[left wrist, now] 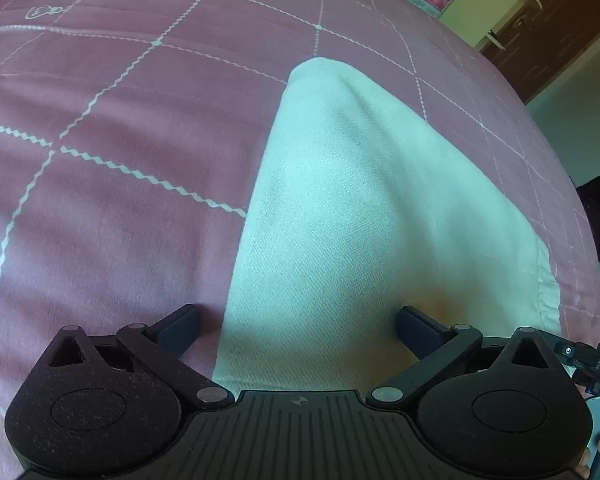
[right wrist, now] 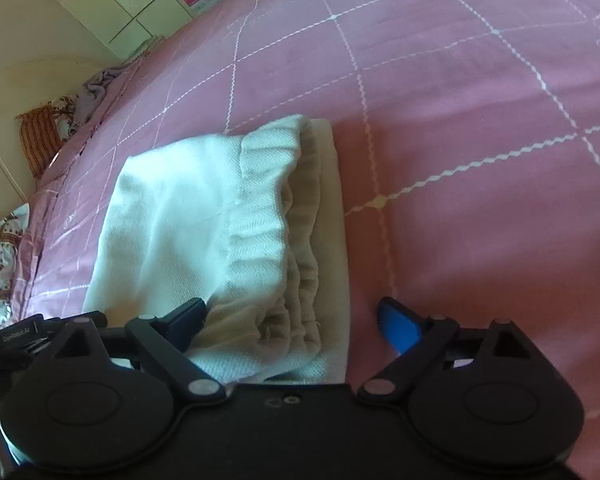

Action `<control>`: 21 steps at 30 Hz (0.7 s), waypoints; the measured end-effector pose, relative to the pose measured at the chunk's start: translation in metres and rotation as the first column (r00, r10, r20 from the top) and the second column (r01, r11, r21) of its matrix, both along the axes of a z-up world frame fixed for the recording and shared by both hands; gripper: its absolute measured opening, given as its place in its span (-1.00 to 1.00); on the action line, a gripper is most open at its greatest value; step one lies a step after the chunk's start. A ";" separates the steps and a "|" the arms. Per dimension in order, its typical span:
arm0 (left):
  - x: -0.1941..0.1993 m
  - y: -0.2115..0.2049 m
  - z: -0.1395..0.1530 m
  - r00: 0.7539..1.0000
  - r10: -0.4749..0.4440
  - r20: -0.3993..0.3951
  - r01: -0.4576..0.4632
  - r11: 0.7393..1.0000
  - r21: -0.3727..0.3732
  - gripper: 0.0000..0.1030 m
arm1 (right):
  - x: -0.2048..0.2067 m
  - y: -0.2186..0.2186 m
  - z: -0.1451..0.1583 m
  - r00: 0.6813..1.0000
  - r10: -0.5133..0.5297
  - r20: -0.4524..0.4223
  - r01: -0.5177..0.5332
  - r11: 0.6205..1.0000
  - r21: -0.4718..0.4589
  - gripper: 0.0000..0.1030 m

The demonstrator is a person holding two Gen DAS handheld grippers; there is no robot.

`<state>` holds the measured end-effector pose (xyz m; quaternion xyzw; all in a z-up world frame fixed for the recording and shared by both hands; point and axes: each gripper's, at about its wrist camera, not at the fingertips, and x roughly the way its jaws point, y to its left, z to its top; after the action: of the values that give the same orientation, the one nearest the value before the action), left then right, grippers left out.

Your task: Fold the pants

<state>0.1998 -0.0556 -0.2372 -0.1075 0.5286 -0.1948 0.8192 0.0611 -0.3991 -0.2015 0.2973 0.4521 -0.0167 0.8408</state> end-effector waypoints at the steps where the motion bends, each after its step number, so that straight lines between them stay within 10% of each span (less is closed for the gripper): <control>1: 0.002 -0.002 0.000 1.000 -0.017 0.004 0.017 1.000 -0.004 1.00 | 0.002 -0.001 -0.001 1.000 0.010 0.007 -0.010 1.000 0.011 0.78; 3: 0.006 -0.005 -0.001 0.999 -0.036 -0.003 0.036 0.998 -0.059 0.92 | 0.007 0.000 -0.004 0.999 0.038 0.024 -0.039 0.999 0.028 0.56; 5: 0.008 -0.010 0.002 0.998 -0.052 -0.034 0.047 0.989 -0.137 0.30 | 0.014 0.001 -0.007 0.998 0.048 0.033 -0.050 0.997 0.062 0.45; 7: 0.007 -0.013 0.005 0.995 -0.095 -0.032 0.088 0.981 -0.170 0.22 | 0.015 0.001 -0.005 0.996 0.074 0.043 -0.077 0.993 0.085 0.06; 11: 0.015 -0.008 -0.008 0.992 -0.111 -0.054 0.096 0.968 -0.234 0.22 | 0.011 -0.020 -0.007 0.987 0.137 0.090 -0.155 0.955 0.252 -0.03; 17: 0.014 -0.045 -0.003 0.993 -0.120 0.019 0.121 0.989 -0.084 0.29 | 0.032 -0.007 -0.018 0.989 0.127 0.079 -0.140 0.973 0.185 -0.01; 21: 0.000 -0.049 0.017 0.994 -0.068 0.083 0.072 0.997 -0.042 -0.01 | 0.023 0.007 -0.003 0.993 0.094 0.076 -0.101 0.990 0.098 -0.16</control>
<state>0.1993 -0.1049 -0.2198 -0.0991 0.4936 -0.2394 0.8302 0.0841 -0.3921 -0.2050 0.3176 0.4360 0.0580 0.8401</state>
